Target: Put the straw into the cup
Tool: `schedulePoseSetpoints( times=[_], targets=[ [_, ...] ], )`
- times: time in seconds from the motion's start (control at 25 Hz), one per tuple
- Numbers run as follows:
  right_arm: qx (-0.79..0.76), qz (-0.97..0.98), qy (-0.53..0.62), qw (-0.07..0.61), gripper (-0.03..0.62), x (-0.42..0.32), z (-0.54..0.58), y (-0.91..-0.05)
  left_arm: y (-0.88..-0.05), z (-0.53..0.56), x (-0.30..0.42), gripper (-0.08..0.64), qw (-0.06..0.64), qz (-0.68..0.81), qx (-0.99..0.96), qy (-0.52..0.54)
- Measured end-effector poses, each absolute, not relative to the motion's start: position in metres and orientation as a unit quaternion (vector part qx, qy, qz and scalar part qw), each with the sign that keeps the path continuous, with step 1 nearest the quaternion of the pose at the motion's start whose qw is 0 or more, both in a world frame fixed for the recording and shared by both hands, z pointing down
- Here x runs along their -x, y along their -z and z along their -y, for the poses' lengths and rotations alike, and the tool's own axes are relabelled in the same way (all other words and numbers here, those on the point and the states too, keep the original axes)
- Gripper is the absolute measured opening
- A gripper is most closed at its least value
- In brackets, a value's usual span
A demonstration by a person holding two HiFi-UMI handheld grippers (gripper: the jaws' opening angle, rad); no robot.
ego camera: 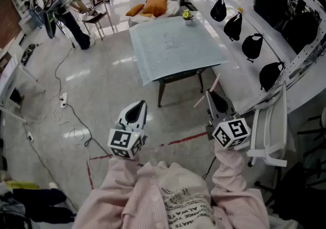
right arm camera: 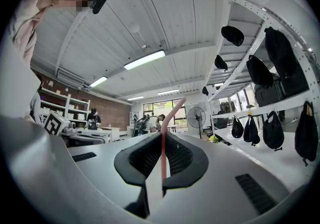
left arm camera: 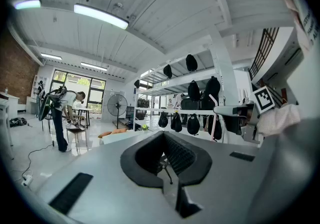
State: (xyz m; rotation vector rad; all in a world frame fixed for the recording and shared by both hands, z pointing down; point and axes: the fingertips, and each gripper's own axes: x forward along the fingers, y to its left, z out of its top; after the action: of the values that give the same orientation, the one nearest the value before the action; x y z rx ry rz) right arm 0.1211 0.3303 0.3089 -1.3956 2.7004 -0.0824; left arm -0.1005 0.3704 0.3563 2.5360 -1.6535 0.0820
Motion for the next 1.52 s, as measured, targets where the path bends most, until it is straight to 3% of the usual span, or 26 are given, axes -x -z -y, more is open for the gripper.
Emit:
schedulePoseSetpoints(
  times=[1.52],
  targets=[
    [0.460,-0.882,0.074,0.075,0.017,-0.192,-0.251,-0.345,-0.386,-0.300,0.053,-0.002,0.086,0.563,-0.821,-0.042]
  ],
)
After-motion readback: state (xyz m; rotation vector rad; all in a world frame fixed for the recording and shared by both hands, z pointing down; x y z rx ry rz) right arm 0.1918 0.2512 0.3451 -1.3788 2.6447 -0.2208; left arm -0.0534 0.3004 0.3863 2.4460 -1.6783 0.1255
